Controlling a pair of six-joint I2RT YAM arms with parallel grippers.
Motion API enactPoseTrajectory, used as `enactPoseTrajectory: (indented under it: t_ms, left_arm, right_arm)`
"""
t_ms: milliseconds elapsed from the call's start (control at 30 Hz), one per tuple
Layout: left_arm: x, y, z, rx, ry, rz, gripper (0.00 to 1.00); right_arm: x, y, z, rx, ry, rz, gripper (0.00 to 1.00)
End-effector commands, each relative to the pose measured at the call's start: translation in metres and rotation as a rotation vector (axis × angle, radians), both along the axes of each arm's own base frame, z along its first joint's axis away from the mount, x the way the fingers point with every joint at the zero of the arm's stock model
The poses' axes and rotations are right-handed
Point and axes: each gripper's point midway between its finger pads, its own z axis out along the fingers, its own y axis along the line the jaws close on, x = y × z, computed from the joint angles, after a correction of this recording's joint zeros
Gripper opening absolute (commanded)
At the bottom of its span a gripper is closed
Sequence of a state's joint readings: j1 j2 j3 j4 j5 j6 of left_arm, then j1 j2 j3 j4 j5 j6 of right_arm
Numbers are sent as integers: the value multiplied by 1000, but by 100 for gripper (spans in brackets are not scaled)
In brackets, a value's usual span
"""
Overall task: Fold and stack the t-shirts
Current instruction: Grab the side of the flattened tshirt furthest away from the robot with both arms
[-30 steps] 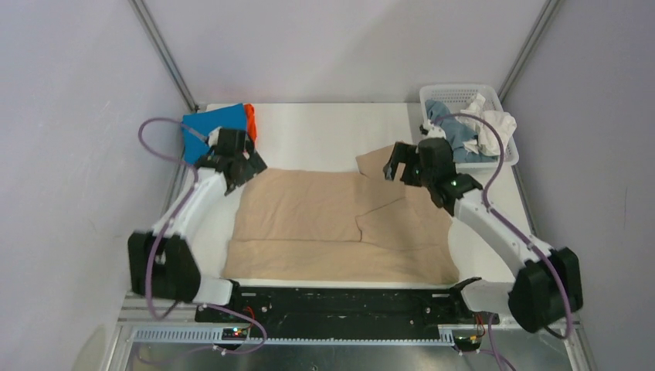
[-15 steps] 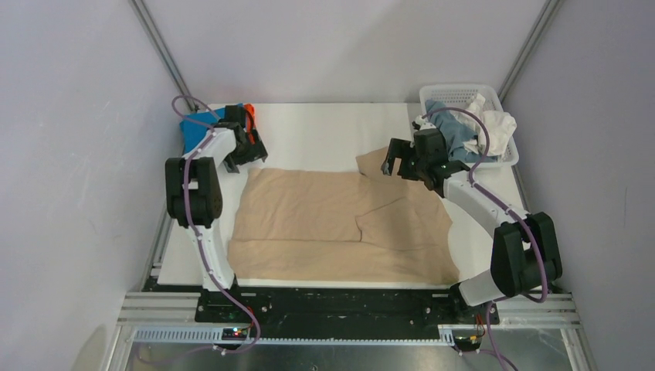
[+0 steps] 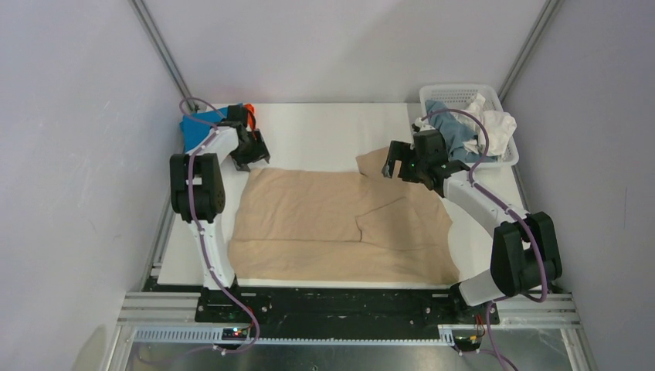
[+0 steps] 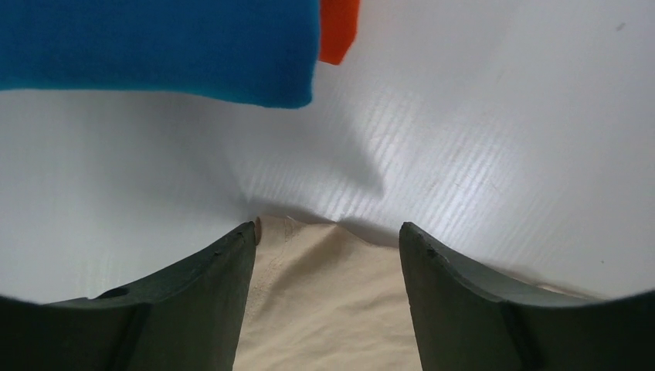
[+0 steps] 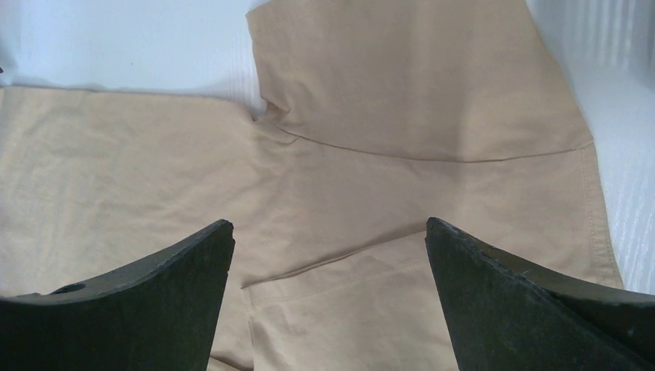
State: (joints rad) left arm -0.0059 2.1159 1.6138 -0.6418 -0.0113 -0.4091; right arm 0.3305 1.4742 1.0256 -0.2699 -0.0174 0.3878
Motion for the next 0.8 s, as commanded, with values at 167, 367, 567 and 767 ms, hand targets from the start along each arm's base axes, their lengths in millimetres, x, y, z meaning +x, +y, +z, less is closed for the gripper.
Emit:
enactPoseTrajectory:
  t_ms: [167,367,567,767]
  left_arm:
    - [-4,-21,12,-95,-16,0,69]
    - [-23,-26,8,-45,13,3,68]
    - [-36,-25,6,55,31,-5,61]
    - [-40,-26,5,65,48,-17,15]
  right_arm:
    - [-4,-4,39,18,-77,-3,98]
    - [-13,-17,48,-12,-106,-26,98]
    - [-19,-21,49,-11,-112,-34,98]
    - [-19,-24,50,-19,-119,-43,100]
